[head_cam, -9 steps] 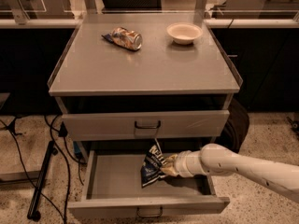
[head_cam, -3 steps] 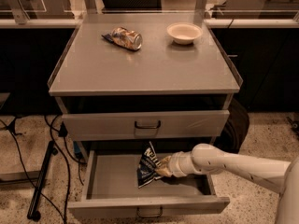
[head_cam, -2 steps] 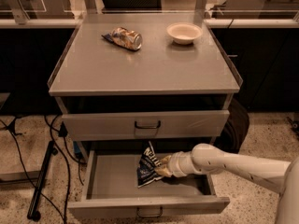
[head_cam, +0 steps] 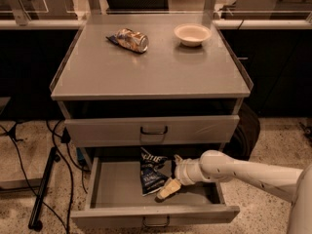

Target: Place blue chip bag into middle drawer

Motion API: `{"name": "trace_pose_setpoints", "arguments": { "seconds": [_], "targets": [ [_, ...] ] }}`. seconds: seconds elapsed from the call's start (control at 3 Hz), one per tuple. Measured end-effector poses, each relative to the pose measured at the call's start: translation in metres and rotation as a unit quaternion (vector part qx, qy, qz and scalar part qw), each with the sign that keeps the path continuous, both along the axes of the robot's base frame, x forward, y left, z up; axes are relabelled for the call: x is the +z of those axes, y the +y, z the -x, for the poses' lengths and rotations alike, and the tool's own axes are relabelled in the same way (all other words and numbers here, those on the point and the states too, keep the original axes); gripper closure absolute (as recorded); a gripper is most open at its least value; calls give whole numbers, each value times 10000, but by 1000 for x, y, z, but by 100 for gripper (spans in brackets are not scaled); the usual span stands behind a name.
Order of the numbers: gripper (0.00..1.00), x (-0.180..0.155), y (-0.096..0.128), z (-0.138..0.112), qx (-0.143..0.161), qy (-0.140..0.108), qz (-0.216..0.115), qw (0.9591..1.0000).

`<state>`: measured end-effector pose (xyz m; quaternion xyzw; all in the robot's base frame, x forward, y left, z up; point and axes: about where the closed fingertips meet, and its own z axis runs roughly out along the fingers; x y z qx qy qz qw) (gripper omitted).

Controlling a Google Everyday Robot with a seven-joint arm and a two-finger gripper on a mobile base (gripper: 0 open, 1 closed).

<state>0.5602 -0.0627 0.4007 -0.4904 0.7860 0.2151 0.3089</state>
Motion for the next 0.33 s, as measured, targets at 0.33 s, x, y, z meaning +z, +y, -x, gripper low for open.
{"name": "trace_pose_setpoints", "arguments": {
  "seconds": [0.33],
  "targets": [
    [0,0,0,0,0,0,0,10000]
  ]
}}
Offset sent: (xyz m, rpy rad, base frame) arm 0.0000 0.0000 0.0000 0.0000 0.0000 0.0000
